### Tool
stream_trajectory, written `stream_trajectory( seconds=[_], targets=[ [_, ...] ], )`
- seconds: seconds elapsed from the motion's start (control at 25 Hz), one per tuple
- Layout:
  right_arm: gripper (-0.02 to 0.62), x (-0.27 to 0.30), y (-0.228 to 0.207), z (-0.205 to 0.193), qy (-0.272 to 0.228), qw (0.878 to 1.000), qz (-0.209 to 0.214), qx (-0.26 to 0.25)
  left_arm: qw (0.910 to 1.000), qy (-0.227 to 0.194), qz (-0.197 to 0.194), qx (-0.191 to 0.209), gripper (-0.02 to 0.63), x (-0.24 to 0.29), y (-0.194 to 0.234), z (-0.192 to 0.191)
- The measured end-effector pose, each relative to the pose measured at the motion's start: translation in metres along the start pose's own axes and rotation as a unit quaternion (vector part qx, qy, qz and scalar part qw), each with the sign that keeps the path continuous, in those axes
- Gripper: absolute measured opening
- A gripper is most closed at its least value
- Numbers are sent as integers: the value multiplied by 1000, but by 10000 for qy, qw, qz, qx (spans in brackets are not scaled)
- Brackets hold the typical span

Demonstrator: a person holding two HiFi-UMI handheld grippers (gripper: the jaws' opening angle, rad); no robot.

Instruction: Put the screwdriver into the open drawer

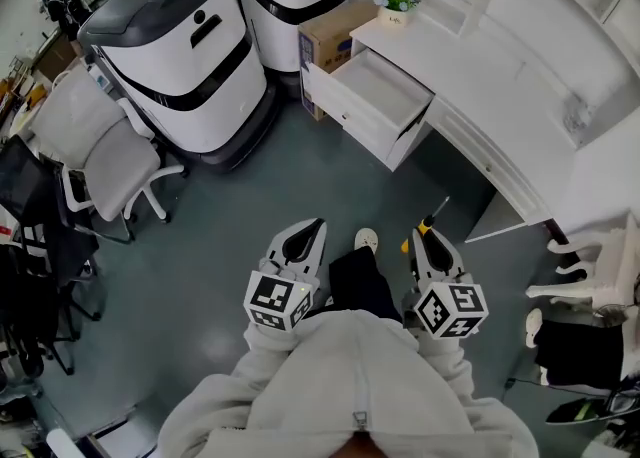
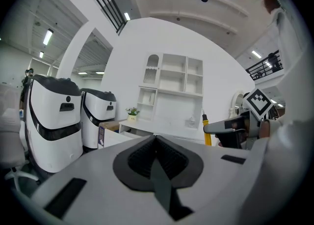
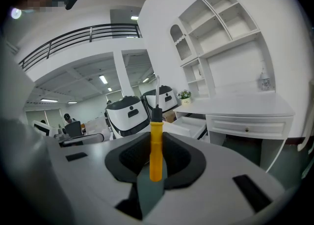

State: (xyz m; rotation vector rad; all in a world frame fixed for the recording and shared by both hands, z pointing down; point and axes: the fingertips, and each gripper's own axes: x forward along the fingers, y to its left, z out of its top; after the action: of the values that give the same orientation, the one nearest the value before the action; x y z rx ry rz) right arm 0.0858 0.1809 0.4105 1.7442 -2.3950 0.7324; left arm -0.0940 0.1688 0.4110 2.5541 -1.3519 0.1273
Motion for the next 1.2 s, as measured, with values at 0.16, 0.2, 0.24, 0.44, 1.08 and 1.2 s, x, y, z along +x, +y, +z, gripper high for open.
stream_trajectory(
  seconds=[0.16, 0.2, 0.24, 0.44, 1.08, 1.2],
  targets=[
    [89, 21, -5, 8, 8, 9998, 165, 102, 9999, 4, 147, 8, 15, 13, 11, 4],
    [89, 27, -8, 10, 5, 9998, 177, 103, 9999, 8, 160, 21, 16, 18, 13, 6],
    [89, 32, -12, 12, 10, 9998, 178, 97, 9999, 23, 162, 33, 15, 24, 14, 6],
    [89, 62, -30, 24, 41, 9997, 187, 130, 9998, 154, 127, 91, 15, 58, 21, 9],
    [89, 168, -100, 100, 91, 9997, 222, 64, 9997, 141, 189, 102, 15, 192, 63, 52],
    [89, 187, -112, 110, 98, 9996, 267, 53, 9996, 116, 214, 118, 15, 214, 68, 58]
  ],
)
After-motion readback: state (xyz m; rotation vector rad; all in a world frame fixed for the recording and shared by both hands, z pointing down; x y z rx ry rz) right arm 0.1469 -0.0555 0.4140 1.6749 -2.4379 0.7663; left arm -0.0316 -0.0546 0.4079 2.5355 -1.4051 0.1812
